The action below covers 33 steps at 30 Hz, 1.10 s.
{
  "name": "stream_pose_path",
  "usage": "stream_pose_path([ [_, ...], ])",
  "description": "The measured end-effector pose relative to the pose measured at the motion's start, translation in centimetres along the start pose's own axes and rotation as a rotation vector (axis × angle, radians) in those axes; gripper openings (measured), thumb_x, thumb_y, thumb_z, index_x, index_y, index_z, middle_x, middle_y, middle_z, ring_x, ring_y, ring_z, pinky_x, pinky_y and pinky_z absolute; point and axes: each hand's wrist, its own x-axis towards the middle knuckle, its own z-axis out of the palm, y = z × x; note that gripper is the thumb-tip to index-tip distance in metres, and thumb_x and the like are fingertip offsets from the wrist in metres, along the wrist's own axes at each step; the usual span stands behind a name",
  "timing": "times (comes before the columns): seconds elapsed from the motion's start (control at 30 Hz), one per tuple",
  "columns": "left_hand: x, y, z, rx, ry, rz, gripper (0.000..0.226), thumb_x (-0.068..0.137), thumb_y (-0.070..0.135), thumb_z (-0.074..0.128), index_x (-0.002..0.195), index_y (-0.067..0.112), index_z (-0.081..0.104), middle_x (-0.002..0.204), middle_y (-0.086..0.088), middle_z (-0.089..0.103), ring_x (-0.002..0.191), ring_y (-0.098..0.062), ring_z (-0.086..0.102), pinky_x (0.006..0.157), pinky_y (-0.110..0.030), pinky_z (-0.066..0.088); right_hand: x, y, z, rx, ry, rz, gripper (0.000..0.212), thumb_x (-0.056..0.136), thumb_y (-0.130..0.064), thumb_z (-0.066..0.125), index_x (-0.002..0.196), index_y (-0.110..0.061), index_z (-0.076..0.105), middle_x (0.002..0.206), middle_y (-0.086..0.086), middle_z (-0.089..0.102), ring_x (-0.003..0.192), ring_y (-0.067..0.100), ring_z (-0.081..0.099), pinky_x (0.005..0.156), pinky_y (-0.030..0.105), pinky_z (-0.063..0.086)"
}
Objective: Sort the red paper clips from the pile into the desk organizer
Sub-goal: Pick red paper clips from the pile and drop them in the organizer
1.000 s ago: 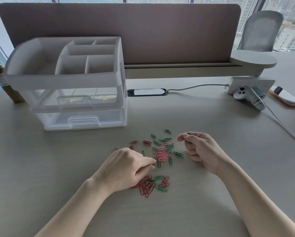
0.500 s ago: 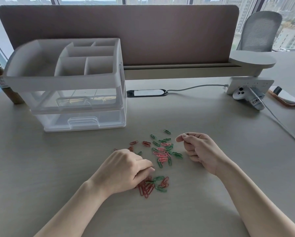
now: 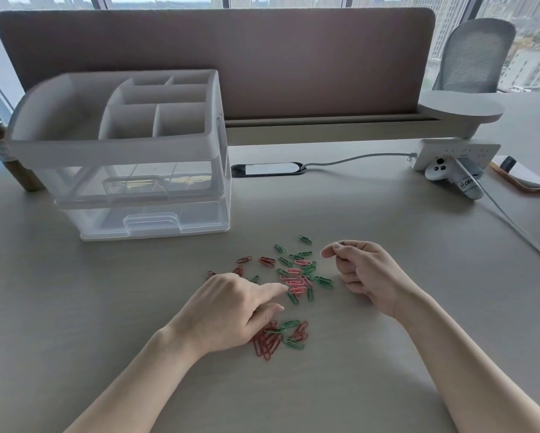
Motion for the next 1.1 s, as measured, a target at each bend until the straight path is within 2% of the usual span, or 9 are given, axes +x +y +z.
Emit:
stream_pose_path([
  [0.13,0.5,0.2,0.4,-0.029,-0.041,-0.012,0.037,0.099,0.051,0.04,0.119,0.032,0.064,0.07,0.009,0.071,0.062,-0.014,0.063,0.069,-0.031,0.051,-0.1,0.0,-0.1,-0.003,0.001,0.001,0.026,0.103,-0.016,0.043,0.098,-0.004,0.065,0.058,-0.003,0.027,0.048,0.01,0.017,0.039,0.019,0.015],
  [0.33,0.1,-0.6,-0.3,0.109,0.024,-0.047,0.033,0.099,0.045,0.041,0.082,0.027,0.063,0.055,0.009,0.058,0.049,-0.014,0.052,0.059,-0.03,0.048,-0.1,0.0,-0.1,-0.006,-0.003,0.005,0.026,0.102,-0.016,0.043,0.098,-0.004,0.066,0.058,-0.003,0.028,0.048,0.011,0.017,0.041,0.02,0.014],
  [0.4,0.4,-0.8,-0.5,0.11,0.076,-0.086,0.027,0.099,0.039,0.046,0.098,0.027,0.07,0.052,0.012,0.058,0.044,-0.009,0.053,0.056,-0.027,0.05,-0.1,-0.1,-0.2,-0.012,-0.007,0.005,0.027,0.103,-0.016,0.043,0.098,-0.004,0.066,0.058,-0.003,0.028,0.047,0.01,0.018,0.04,0.02,0.015],
  [0.5,1.4,-0.8,-0.2,0.094,0.037,-0.113,0.038,0.097,0.03,0.054,0.134,0.027,0.056,0.045,0.014,0.049,0.039,-0.005,0.046,0.054,-0.024,0.051,-0.1,0.0,-0.1,-0.018,-0.013,0.011,0.027,0.103,-0.017,0.043,0.098,-0.005,0.066,0.057,-0.004,0.028,0.048,0.011,0.017,0.04,0.02,0.015],
  [0.63,1.6,-0.9,0.7,0.147,-0.053,-0.117,0.047,0.094,0.021,0.052,0.138,0.034,0.05,0.045,0.009,0.051,0.042,-0.011,0.049,0.059,-0.027,0.051,-0.1,0.0,-0.2,-0.018,-0.007,0.011,0.028,0.103,-0.017,0.043,0.098,-0.005,0.067,0.055,-0.006,0.029,0.05,0.011,0.016,0.04,0.02,0.015],
  [0.77,0.9,-1.7,0.6,0.176,-0.012,-0.195,0.039,0.098,0.035,0.044,0.136,0.032,0.054,0.052,0.006,0.062,0.05,-0.016,0.06,0.059,-0.028,0.049,0.0,0.1,-0.3,-0.041,-0.004,-0.011,0.029,0.102,-0.018,0.044,0.101,-0.003,0.069,0.056,-0.005,0.028,0.05,0.012,0.016,0.041,0.021,0.015],
  [0.83,0.6,-2.0,0.5,0.197,0.01,-0.256,0.038,0.098,0.038,0.044,0.132,0.029,0.058,0.055,0.004,0.065,0.053,-0.019,0.063,0.058,-0.029,0.048,-0.1,0.2,-0.4,-0.172,0.014,-0.09,0.028,0.101,-0.02,0.047,0.099,-0.011,0.073,0.056,-0.005,0.029,0.051,0.014,0.018,0.044,0.023,0.016],
  [0.97,0.5,-2.1,0.0,0.226,0.044,-0.348,0.036,0.096,0.033,0.051,0.131,0.027,0.06,0.05,0.003,0.063,0.046,-0.019,0.06,0.049,-0.028,0.047,-0.7,0.5,-0.6,-0.736,0.026,-0.371,0.021,0.096,-0.024,0.056,0.096,-0.034,0.075,0.045,-0.008,0.038,0.042,0.011,0.028,0.043,0.019,0.026],
  [1.1,1.7,-2.1,-0.2,0.122,-0.022,-0.238,0.047,0.097,0.019,0.047,0.142,0.034,0.045,0.04,0.009,0.04,0.039,-0.01,0.047,0.052,-0.03,0.052,-0.6,0.5,-0.5,-0.841,-0.02,-0.408,0.031,0.097,-0.023,0.053,0.106,-0.046,0.071,0.046,-0.005,0.033,0.042,0.01,0.026,0.045,0.021,0.028],
])
